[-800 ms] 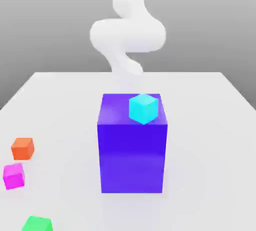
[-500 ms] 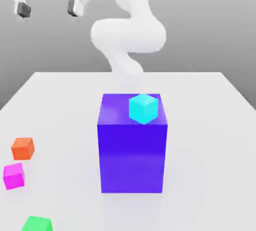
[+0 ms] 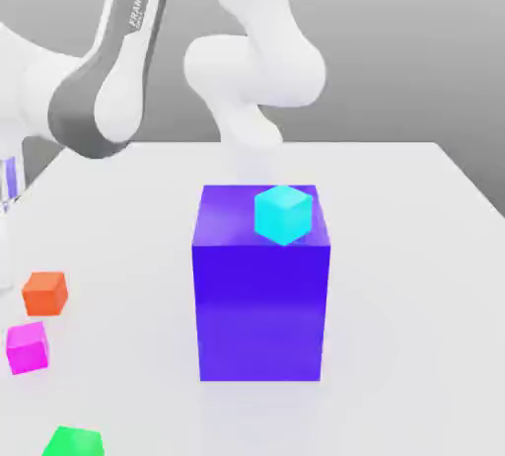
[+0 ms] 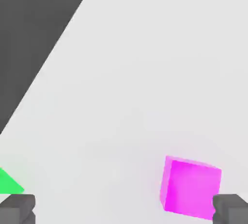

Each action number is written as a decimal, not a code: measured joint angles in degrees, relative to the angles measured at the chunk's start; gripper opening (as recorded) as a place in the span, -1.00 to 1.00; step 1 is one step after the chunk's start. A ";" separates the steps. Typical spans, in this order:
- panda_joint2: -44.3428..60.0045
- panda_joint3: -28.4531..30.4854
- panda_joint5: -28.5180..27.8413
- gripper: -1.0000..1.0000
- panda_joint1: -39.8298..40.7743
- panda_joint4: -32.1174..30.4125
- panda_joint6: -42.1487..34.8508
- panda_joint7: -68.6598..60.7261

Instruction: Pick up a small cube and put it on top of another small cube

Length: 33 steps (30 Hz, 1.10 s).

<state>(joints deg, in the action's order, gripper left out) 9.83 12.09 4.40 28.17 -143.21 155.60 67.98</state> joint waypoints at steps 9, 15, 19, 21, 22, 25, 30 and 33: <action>14.04 -4.69 7.27 -1.00 5.66 1.52 9.53 -3.74; 12.80 -4.27 6.66 -1.00 5.38 1.24 8.58 -3.23; 5.27 -2.03 2.80 -1.00 3.81 -0.28 2.66 -0.23; 4.72 -2.56 1.42 -1.00 0.96 2.38 -0.50 3.41; 4.94 -2.95 0.97 -1.00 -0.90 4.22 -2.08 5.42; 6.07 -5.06 -0.53 -1.00 -6.04 10.23 -6.86 12.00; 11.22 -7.74 -1.39 -1.00 -11.27 16.98 -8.32 18.59; 14.75 -8.12 -0.97 1.00 -11.31 17.45 -5.27 18.53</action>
<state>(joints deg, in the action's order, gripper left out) 24.58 3.97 3.43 16.86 -125.76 150.33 86.51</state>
